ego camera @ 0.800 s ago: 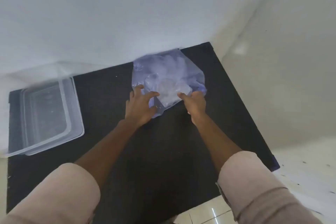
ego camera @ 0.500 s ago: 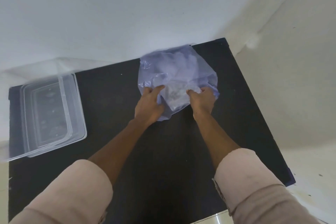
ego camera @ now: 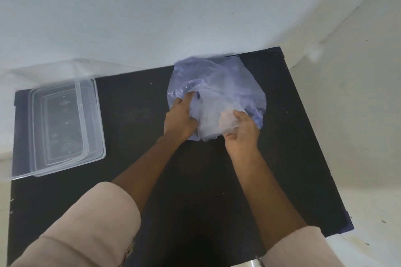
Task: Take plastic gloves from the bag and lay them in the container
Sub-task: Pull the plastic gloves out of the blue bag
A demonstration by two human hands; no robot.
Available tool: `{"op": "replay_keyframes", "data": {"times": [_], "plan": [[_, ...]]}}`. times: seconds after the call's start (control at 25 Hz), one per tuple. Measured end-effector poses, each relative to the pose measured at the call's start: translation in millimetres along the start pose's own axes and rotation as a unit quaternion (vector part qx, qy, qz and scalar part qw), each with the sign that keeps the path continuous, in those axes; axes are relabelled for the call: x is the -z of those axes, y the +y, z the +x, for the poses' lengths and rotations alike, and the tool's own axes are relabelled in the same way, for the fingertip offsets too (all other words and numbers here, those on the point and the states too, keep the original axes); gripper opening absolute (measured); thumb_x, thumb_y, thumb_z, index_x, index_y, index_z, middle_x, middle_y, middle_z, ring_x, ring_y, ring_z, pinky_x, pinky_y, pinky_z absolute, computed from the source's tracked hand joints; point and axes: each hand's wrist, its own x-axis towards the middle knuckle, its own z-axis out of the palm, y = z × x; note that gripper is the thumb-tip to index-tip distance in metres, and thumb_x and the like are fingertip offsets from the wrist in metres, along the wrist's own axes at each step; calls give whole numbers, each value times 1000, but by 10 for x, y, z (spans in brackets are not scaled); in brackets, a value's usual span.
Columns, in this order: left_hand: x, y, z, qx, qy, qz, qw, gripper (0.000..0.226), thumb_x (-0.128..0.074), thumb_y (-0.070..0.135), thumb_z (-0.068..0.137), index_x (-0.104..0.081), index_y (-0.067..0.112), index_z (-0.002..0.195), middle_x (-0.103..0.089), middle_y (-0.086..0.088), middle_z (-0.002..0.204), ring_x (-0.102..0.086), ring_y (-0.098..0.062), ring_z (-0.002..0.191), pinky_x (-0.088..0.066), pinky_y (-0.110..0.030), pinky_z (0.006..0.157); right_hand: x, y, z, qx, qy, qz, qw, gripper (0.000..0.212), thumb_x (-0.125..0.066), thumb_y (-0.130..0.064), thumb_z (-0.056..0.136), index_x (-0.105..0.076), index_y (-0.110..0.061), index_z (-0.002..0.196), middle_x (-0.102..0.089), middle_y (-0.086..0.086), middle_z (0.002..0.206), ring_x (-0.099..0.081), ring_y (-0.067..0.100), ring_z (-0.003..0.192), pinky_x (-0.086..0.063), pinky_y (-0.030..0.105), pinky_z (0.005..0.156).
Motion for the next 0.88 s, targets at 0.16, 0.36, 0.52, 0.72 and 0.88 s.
{"op": "replay_keyframes", "data": {"times": [0.16,0.36,0.52,0.72,0.88], "plan": [[-20,-33,5,7,5,9,1000,73,-59,8,86,-27,33,147,-52,-16,127,-59,-41,106,-54,-48,85,317,-87,-220,-46,0,12,999,38,-61,3,80,-61,-3,118,-67,18,118,-65,35,101,-57,39,68],[-68,-86,-194,1,-38,53,998,84,-67,14,84,-20,36,150,-42,-17,138,-55,-40,115,-50,-47,90,904,19,-532,-72,-39,-17,996,46,-59,-4,83,-56,2,129,-62,20,129,-65,32,102,-58,32,64],[-190,-258,-901,-56,143,-41,987,63,-69,11,80,-47,28,137,-46,-10,127,-55,-26,107,-53,-41,88,1362,158,-818,-91,-22,-12,996,37,-60,-4,84,-60,0,121,-68,16,116,-68,28,94,-57,33,67],[-843,-418,-2503,268,23,-429,862,17,-48,27,99,-53,24,115,-62,-13,118,-65,-27,98,-56,-44,86,1838,607,-1058,-92,32,-87,991,12,-66,2,80,-62,-5,88,-70,11,88,-67,25,78,-55,33,65],[-906,-558,-2779,396,-60,-585,705,39,-46,47,96,-64,15,112,-73,-11,108,-69,-29,100,-57,-43,80,2066,930,-1166,-95,22,-106,990,15,-65,6,78,-59,-7,82,-68,16,90,-66,27,75,-56,28,52]]}}
